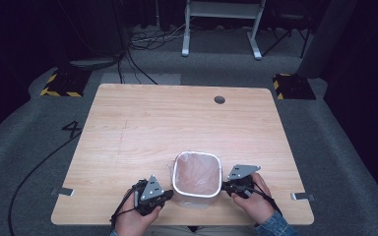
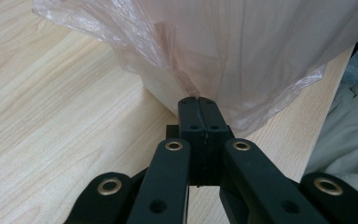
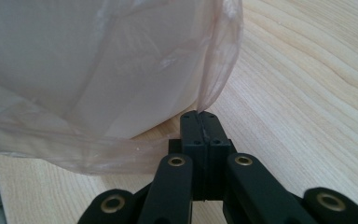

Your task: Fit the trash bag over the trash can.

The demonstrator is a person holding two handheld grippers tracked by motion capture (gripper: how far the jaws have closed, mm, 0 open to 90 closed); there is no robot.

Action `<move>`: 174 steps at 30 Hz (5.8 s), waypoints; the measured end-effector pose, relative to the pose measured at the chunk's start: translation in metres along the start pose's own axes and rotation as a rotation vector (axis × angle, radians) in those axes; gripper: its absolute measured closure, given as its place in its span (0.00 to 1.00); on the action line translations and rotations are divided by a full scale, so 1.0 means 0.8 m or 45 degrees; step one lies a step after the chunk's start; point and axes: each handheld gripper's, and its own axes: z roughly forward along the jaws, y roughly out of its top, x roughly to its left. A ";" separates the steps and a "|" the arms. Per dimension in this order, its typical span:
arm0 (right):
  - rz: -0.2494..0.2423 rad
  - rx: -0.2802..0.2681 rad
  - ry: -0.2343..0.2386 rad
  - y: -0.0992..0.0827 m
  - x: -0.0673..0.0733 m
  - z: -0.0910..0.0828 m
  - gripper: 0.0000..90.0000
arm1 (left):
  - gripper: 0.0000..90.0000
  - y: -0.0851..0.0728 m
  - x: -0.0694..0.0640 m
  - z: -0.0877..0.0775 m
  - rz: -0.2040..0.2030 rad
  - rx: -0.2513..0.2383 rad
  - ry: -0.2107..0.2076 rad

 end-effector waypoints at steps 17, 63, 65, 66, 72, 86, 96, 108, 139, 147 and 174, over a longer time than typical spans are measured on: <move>-0.012 -0.127 -0.031 -0.006 -0.011 -0.025 0.47 | 0.42 -0.017 0.024 -0.035 0.001 -0.127 0.056; -0.164 -0.266 -0.036 0.139 -0.003 -0.116 0.31 | 0.37 -0.018 0.061 -0.083 -0.037 -0.153 0.238; -0.177 -0.261 -0.031 0.146 -0.002 -0.113 0.31 | 0.37 -0.021 0.062 -0.086 -0.047 -0.158 0.252; -0.184 -0.258 -0.030 0.151 -0.002 -0.110 0.32 | 0.37 -0.022 0.062 -0.087 -0.053 -0.161 0.255; -0.247 -0.223 0.008 0.172 0.006 -0.086 0.32 | 0.37 -0.032 0.059 -0.096 -0.074 -0.165 0.268; -0.313 -0.151 0.064 0.201 0.019 -0.028 0.30 | 0.37 -0.053 0.052 -0.113 -0.124 -0.165 0.315; -0.369 -0.050 0.013 0.201 0.031 0.000 0.30 | 0.37 -0.058 0.049 -0.118 -0.143 -0.164 0.323; -0.487 0.137 -0.108 0.192 0.038 0.022 0.33 | 0.37 -0.053 0.050 -0.111 -0.110 -0.155 0.304; -0.486 0.366 -0.263 0.184 0.010 -0.023 0.36 | 0.36 -0.041 0.052 -0.097 -0.073 -0.159 0.254; -0.435 0.460 -0.249 0.184 0.007 -0.018 0.37 | 0.36 -0.040 0.051 -0.096 -0.066 -0.156 0.251; -0.402 0.034 0.201 0.164 0.091 -0.099 0.41 | 0.37 -0.042 0.054 -0.090 -0.075 -0.148 0.245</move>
